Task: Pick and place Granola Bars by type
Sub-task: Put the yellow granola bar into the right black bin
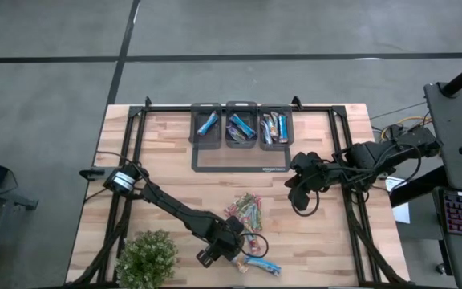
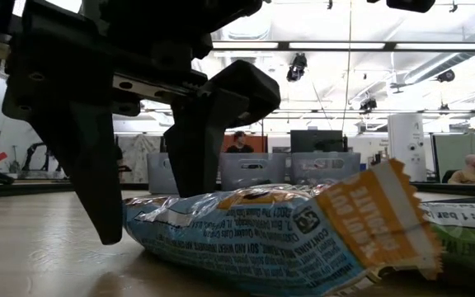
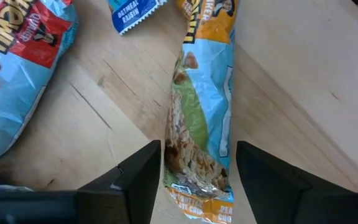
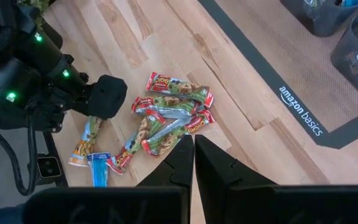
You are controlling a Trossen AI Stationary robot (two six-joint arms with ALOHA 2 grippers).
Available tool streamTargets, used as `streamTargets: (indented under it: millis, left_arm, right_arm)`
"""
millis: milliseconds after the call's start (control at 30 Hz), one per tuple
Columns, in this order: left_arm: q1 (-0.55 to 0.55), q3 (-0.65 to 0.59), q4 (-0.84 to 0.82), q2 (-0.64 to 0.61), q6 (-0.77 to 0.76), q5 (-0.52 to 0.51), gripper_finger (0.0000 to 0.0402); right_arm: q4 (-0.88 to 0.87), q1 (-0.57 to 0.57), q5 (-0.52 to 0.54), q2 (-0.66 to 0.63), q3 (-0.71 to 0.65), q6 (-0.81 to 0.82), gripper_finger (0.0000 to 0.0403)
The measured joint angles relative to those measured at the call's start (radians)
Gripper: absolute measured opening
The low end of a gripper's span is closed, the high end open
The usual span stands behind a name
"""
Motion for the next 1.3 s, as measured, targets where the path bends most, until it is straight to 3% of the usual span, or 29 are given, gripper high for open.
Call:
streamTargets:
  millis: [233,1100,1300]
  left_arm:
    - [0.000,-0.001,-0.001,0.000,0.000,0.012,0.0175]
    - [0.002,0.001,-0.002,0.018,-0.027,0.016,0.0174]
    - [0.002,0.006,-0.012,0.018,-0.029,0.022,0.0143]
  right_arm:
    - [0.000,0.000,0.000,0.000,0.000,0.000,0.0008]
    - [0.000,0.000,0.000,0.000,0.000,0.008,0.0008]
    - [0.000,0.000,0.000,0.000,0.000,0.007,0.0008]
